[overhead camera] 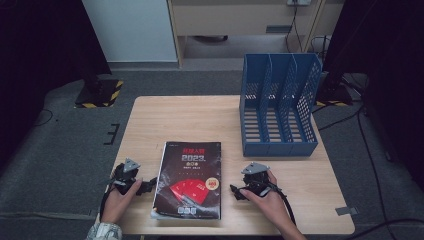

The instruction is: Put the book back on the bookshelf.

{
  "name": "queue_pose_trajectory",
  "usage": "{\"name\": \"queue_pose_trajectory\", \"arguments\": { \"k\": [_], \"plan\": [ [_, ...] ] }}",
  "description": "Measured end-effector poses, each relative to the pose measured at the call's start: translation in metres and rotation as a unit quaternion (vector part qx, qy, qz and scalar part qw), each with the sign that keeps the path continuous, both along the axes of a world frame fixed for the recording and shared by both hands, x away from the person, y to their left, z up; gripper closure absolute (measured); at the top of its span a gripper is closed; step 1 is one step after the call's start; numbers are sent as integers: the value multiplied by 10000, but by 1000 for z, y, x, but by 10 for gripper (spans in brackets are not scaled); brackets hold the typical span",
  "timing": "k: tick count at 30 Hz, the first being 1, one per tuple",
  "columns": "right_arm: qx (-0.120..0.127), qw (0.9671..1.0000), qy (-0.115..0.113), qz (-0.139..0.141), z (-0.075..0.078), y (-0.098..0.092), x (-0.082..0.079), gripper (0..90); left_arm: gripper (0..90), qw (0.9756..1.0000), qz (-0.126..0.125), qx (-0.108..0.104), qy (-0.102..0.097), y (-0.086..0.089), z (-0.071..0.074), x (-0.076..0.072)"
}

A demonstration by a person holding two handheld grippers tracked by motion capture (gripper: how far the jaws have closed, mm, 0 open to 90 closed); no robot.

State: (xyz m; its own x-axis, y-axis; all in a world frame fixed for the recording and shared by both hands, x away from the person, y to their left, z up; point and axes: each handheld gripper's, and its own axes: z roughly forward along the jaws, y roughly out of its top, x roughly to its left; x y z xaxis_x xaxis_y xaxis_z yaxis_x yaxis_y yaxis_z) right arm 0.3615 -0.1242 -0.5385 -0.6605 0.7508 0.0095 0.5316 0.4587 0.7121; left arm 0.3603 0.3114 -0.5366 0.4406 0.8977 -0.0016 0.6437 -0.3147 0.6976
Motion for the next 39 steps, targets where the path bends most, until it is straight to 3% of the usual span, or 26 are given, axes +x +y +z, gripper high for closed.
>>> {"name": "queue_pose_trajectory", "arguments": {
  "k": [3, 6, 11, 12, 14, 15, 16, 18, 21, 23, 24, 26, 27, 28, 32, 33, 35, 36, 37, 38, 39],
  "plan": [
    [0, 10000, 1, -2, 0, 0, 0, 58, 0, 10000, -26, -12, -7, 0, 0, -1],
    [-1, 10000, -19, 4, 0, 0, 1, 58, 20, 9998, -31, -186, -5, 0, 2, -1],
    [-2, 10000, -23, 33, 0, 0, 2, 58, 89, 9998, -53, -186, -88, 1, 10, -2],
    [-4, 10000, -8, 30, 0, 1, 2, 58, 89, 9997, 83, -195, -74, 1, 14, -5],
    [-3, 10000, -22, 33, 0, 0, 2, 65, 173, 9993, 170, -256, -198, 3, 20, -6],
    [-3, 10000, -22, 33, 0, 0, 2, 65, 173, 9991, 179, -303, -251, 4, 24, -7],
    [23, 10000, -29, 1, 0, 0, 2, 76, 247, 9986, 176, -310, -378, 4, 32, -11],
    [7, 10000, -15, 72, 1, -2, 2, 137, 266, 9977, 199, -414, -504, 3, 40, -14],
    [212, 9996, -34, 207, 9, -3, 0, 114, 298, 9964, 204, -530, -628, -1, 48, -18],
    [225, 9994, -88, 231, 14, -2, -1, 131, 306, 9958, 123, -566, -713, -7, 54, -21],
    [187, 9992, -214, 279, 24, 2, -4, 131, 307, 9957, 60, -541, -748, -15, 58, -24],
    [341, 9984, -300, 324, 37, 8, -6, 142, 312, 9956, 17, -552, -760, -22, 61, -25],
    [341, 9984, -300, 324, 37, 8, -6, 142, 312, 9956, 17, -552, -760, -22, 61, -25],
    [348, 9972, -472, 458, 49, 17, -5, 160, 311, 9956, 1, -579, -740, -29, 61, -26],
    [345, 9959, -604, 577, 61, 30, 3, 188, 302, 9956, -38, -679, -649, -39, 58, -24],
    [488, 9952, -530, 662, 64, 37, 12, 190, 294, 9957, -82, -637, -674, -46, 57, -23],
    [595, 9947, -467, 696, 65, 40, 15, 197, 293, 9959, -106, -594, -680, -48, 56, -22],
    [990, 9913, -453, 737, 65, 41, 17, 224, 289, 9969, -172, -472, -605, -52, 53, -21],
    [990, 9913, -453, 737, 65, 41, 17, 224, 289, 9969, -172, -472, -605, -52, 53, -21],
    [735, 9933, -286, 850, 58, 42, 15, 190, 290, 9969, -200, -489, -580, -53, 51, -21],
    [735, 9933, -286, 850, 58, 42, 15, 190, 292, 9969, -200, -489, -580, -53, 51, -21]
  ]
}}
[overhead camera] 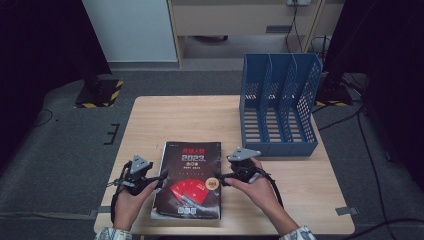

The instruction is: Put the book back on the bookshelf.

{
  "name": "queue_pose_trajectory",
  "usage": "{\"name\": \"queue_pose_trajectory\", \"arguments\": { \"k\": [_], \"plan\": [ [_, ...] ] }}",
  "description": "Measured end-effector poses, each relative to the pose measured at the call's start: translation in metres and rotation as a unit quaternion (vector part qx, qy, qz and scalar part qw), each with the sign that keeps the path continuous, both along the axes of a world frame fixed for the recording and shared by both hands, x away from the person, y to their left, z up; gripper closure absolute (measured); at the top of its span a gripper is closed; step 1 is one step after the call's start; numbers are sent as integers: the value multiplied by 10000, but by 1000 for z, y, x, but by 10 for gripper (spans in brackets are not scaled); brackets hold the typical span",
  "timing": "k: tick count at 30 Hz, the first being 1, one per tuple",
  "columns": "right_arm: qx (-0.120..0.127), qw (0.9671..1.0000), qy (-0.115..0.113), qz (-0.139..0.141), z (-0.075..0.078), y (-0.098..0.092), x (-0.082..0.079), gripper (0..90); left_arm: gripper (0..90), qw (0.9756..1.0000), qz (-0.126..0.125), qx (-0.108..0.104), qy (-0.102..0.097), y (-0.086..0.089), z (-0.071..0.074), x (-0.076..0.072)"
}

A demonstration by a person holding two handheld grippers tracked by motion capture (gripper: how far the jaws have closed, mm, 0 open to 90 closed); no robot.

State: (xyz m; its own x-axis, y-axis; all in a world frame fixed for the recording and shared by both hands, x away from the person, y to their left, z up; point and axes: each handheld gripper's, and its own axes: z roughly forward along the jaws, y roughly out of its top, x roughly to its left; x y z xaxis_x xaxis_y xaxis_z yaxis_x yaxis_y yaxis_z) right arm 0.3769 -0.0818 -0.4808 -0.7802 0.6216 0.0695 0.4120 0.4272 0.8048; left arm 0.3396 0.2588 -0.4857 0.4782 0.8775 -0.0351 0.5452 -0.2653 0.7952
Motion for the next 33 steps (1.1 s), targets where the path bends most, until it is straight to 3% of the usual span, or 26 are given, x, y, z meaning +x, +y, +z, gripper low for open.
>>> {"name": "queue_pose_trajectory", "arguments": {
  "k": [1, 2, 3, 6, 8, 13, 19, 21, 23, 33],
  "plan": [
    [-140, 9999, -59, 83, -3, 0, -2, 210, 292, 10000, -39, 1, 51, -1, -1, 1],
    [-61, 10000, -35, 50, -6, -3, -2, 218, 296, 9999, -66, -15, 85, -2, -3, 1],
    [200, 9993, 313, 99, -12, -5, -1, 185, 301, 9999, -104, 19, 122, -3, -4, 2],
    [182, 9989, 399, 154, -18, -3, 1, 165, 329, 9992, -259, 200, 228, -8, -8, 3],
    [265, 9977, 608, 149, -25, -1, 4, 139, 341, 9987, -346, 260, 284, -11, -10, 3],
    [227, 9962, 813, 203, -34, 5, 8, 124, 290, 9988, -272, 162, 378, -12, -15, 4],
    [365, 9952, 879, 237, -37, 6, 11, 140, 260, 9987, -241, 50, 441, -10, -17, 5],
    [414, 9944, 939, 261, -39, 7, 12, 141, 259, 9980, -190, -226, 565, -8, -20, 6],
    [441, 9940, 964, 278, -40, 7, 12, 144, 257, 9974, -178, -313, 627, -7, -21, 7],
    [455, 9941, 904, 396, -32, 13, 8, 146, 258, 9965, -209, -370, 714, -5, -21, 8]
  ]
}}
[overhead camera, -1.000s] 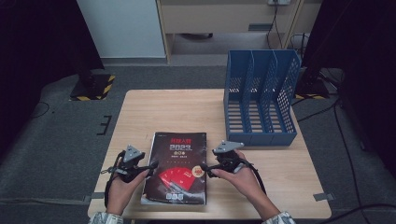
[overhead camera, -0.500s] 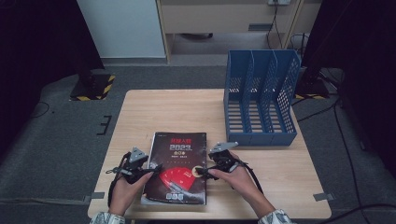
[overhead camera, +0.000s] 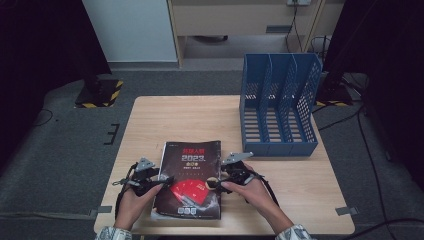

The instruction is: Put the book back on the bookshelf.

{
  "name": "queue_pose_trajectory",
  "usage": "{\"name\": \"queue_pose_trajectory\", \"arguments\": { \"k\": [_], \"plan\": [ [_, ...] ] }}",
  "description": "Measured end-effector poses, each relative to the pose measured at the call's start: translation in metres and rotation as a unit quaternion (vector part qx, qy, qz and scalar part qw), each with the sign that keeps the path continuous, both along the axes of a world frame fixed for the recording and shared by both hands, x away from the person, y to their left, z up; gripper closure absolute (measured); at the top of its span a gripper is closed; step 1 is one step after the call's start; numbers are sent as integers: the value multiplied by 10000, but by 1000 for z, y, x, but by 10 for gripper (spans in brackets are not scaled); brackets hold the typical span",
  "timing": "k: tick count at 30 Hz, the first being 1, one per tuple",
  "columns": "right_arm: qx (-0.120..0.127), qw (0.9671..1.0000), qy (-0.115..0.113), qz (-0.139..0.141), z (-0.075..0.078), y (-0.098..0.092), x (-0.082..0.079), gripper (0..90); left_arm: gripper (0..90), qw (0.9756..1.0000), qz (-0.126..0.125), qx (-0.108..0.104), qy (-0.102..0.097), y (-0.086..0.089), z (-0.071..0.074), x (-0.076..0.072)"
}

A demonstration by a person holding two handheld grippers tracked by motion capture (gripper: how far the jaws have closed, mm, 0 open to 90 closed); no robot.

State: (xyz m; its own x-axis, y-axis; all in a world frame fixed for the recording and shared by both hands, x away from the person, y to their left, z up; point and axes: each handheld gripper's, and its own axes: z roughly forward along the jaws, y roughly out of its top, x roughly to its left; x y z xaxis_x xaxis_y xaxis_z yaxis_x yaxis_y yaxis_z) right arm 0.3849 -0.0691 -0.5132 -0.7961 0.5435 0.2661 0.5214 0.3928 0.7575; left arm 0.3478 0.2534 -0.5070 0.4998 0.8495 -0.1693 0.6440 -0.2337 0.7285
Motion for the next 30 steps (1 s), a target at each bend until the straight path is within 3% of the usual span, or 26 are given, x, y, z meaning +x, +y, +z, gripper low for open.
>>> {"name": "queue_pose_trajectory", "arguments": {
  "k": [6, 13, 22, 30],
  "plan": [
    [198, 9997, -135, -10, 17, 10, 7, 150, 259, 10000, -15, -2, -2, 1, 0, 0],
    [128, 9999, -13, -93, 25, 29, 21, 199, 259, 10000, -32, -13, 11, 2, 0, 0],
    [-13, 9997, 235, 3, 28, 45, 31, 235, 256, 10000, -35, -23, 61, 2, 0, 2],
    [-138, 9997, 205, 3, 24, 55, 29, 261, 251, 9999, -59, -63, 60, 2, -1, 3]
  ]
}}
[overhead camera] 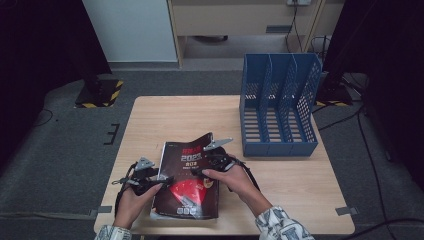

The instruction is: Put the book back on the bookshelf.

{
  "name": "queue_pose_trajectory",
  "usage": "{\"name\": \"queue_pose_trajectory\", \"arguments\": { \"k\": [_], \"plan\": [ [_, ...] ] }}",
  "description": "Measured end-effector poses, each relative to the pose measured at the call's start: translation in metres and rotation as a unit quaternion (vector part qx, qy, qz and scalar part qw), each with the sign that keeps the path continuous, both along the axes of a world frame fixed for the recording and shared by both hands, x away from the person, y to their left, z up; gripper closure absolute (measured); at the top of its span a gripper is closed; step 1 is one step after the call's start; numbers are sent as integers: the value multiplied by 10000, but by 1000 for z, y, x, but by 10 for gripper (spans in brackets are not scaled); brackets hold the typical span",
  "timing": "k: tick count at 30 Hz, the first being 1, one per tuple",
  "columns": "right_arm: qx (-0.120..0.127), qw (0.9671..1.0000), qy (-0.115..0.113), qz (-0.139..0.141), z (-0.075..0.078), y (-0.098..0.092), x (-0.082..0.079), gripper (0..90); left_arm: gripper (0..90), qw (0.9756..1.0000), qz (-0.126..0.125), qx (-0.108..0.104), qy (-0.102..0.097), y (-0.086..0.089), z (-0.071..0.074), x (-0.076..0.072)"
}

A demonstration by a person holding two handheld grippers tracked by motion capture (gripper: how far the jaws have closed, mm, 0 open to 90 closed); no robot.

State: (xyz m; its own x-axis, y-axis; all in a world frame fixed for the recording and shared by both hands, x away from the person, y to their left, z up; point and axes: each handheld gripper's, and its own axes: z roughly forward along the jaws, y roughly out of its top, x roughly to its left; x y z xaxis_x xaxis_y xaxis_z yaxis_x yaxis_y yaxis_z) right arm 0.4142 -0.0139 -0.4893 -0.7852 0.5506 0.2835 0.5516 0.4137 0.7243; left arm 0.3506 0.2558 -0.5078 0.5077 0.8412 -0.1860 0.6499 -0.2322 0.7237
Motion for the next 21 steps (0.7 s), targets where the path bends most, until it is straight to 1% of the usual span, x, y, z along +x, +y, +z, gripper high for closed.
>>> {"name": "queue_pose_trajectory", "arguments": {
  "k": [1, 2, 3, 4, 6, 7, 8, 9, 10, 11, 12, 13, 14, 15, 16, 17, 18, 19, 20, 21],
  "plan": [
    [-14, 10000, 22, -6, -1, 1, 0, 287, 251, 10000, -9, 4, -4, 0, 0, 0],
    [11, 9999, 87, 69, -2, 3, -1, 312, 250, 10000, -7, 2, -6, 0, 0, 0],
    [-23, 9999, 122, 83, -3, 6, -2, 315, 250, 10000, -5, -2, -3, 0, 0, 0],
    [-65, 9999, 84, 98, -4, 8, -3, 320, 250, 10000, -9, 12, -15, 0, 0, 0],
    [-151, 9998, 77, 66, -5, 11, -4, 352, 250, 10000, -5, 30, -28, 0, 0, 0],
    [-151, 9998, 77, 66, -5, 11, -4, 352, 250, 10000, -5, 30, -28, 0, 0, 0],
    [-259, 9997, 49, 2, -6, 12, -4, 436, 249, 10000, 2, 21, -26, -1, 0, 0],
    [-307, 9995, 16, -28, -6, 12, -5, 480, 247, 10000, 0, 21, -30, -1, 0, 0],
    [-322, 9995, 18, -75, -7, 11, -5, 521, 246, 10000, 0, 25, -32, -1, 0, 0],
    [-322, 9995, 18, -75, -7, 11, -5, 521, 245, 10000, 0, 25, -32, -1, 0, 0],
    [-320, 9994, 34, -139, -7, 11, -5, 566, 245, 10000, -5, 32, -33, -1, 0, 0],
    [-312, 9993, 50, -221, -7, 10, -5, 608, 242, 10000, -14, 37, -49, -1, 0, 0],
    [-224, 9993, 2, -314, -5, 9, -4, 696, 230, 10000, -33, 35, -68, 0, 0, 0],
    [-108, 9994, -26, -335, -5, 8, -3, 734, 223, 10000, -39, 37, -82, 0, 0, 0],
    [-14, 9995, -10, -331, -3, 6, -3, 760, 215, 10000, -39, 37, -82, 0, 0, 0],
    [-14, 9995, -10, -331, -3, 6, -3, 760, 215, 9999, -48, 62, -116, 0, 1, 1],
    [101, 9994, -99, -327, 0, 4, -3, 789, 198, 9996, -51, 38, -277, -1, 3, 0],
    [101, 9994, -99, -327, 0, 4, -3, 789, 194, 9996, -51, 38, -277, -1, 3, 0],
    [163, 9993, -203, -273, 5, 4, -3, 802, 186, 9993, -48, -30, -378, -1, 5, 0],
    [163, 9993, -203, -273, 5, 4, -3, 802, 186, 9989, -70, -48, -469, -1, 7, 0]
  ]
}}
